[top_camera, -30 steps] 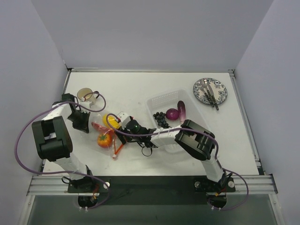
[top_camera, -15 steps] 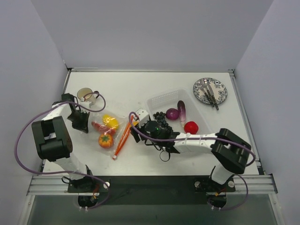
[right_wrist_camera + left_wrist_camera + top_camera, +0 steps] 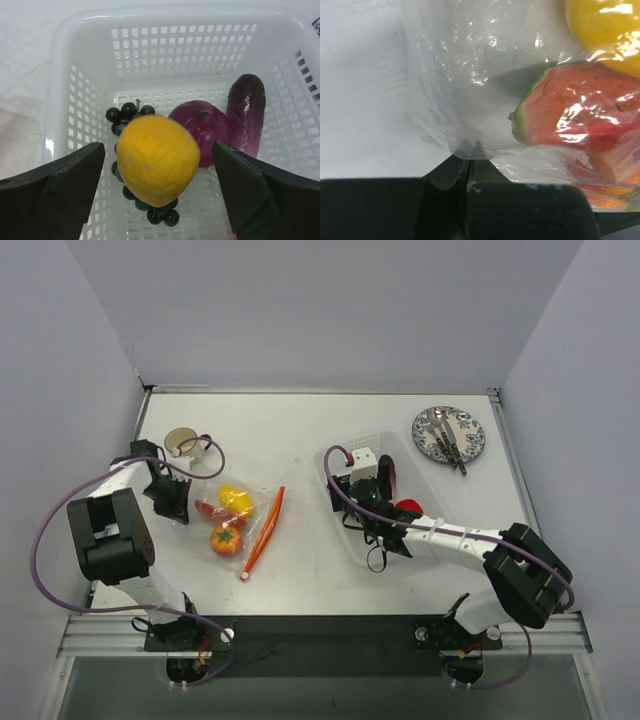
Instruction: Open the zip-top bag and remove the fake food
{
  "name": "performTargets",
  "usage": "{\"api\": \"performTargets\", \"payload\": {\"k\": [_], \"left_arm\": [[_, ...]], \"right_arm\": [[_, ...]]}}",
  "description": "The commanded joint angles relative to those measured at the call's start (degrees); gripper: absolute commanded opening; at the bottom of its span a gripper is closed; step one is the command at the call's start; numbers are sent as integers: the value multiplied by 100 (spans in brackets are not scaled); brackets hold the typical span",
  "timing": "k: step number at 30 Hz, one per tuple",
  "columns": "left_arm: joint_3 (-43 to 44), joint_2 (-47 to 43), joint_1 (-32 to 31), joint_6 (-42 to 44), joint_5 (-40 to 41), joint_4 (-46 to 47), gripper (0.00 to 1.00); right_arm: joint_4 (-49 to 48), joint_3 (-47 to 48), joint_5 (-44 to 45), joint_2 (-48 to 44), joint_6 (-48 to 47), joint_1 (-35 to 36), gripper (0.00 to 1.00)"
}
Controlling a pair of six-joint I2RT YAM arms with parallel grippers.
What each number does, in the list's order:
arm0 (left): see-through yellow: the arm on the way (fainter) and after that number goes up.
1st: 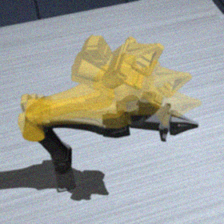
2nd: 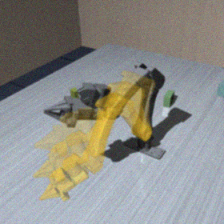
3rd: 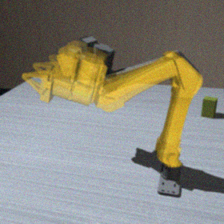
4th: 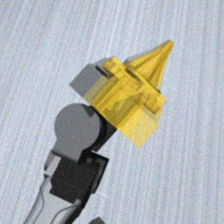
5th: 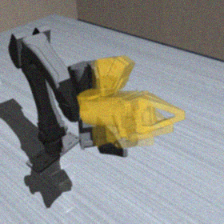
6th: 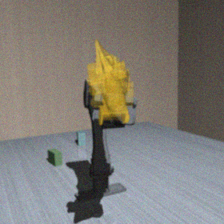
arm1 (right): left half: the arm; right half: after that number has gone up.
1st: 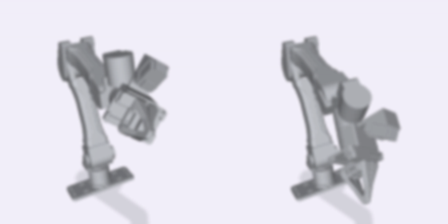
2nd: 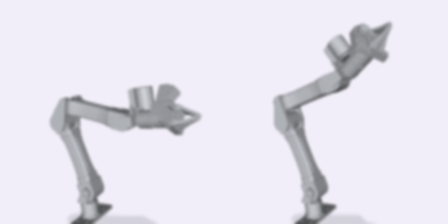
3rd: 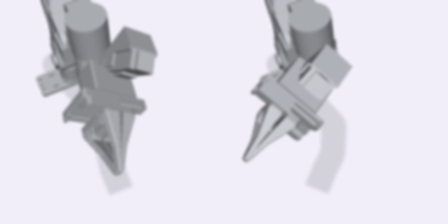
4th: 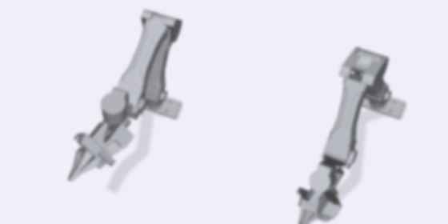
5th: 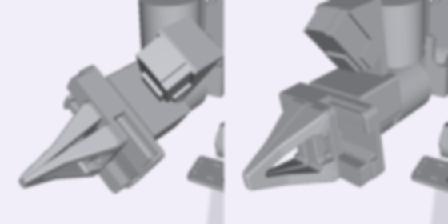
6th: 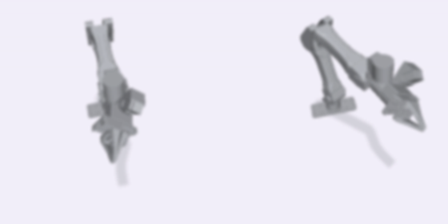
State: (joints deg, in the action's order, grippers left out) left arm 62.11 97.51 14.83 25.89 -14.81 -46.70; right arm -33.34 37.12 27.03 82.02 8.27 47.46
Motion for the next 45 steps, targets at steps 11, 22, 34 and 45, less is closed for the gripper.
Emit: {"api": "performTargets", "payload": {"k": [11, 22, 34, 45], "left_arm": [[82, -189, -94, -110, -163, -24, 0], [47, -180, -121, -110, -84, 47, 0], [126, -92, -129, -128, -119, 38, 0], [232, 118, -261, -190, -101, 38, 0]], "right_arm": [[14, 717, -926, 349, -766, 1386, 97], [-348, 1595, -1858, 2176, -344, 1775, 49], [-392, 2615, -2465, 3179, -283, 1644, 63], [-1236, 2765, -3353, 3707, -291, 1485, 81]]}}
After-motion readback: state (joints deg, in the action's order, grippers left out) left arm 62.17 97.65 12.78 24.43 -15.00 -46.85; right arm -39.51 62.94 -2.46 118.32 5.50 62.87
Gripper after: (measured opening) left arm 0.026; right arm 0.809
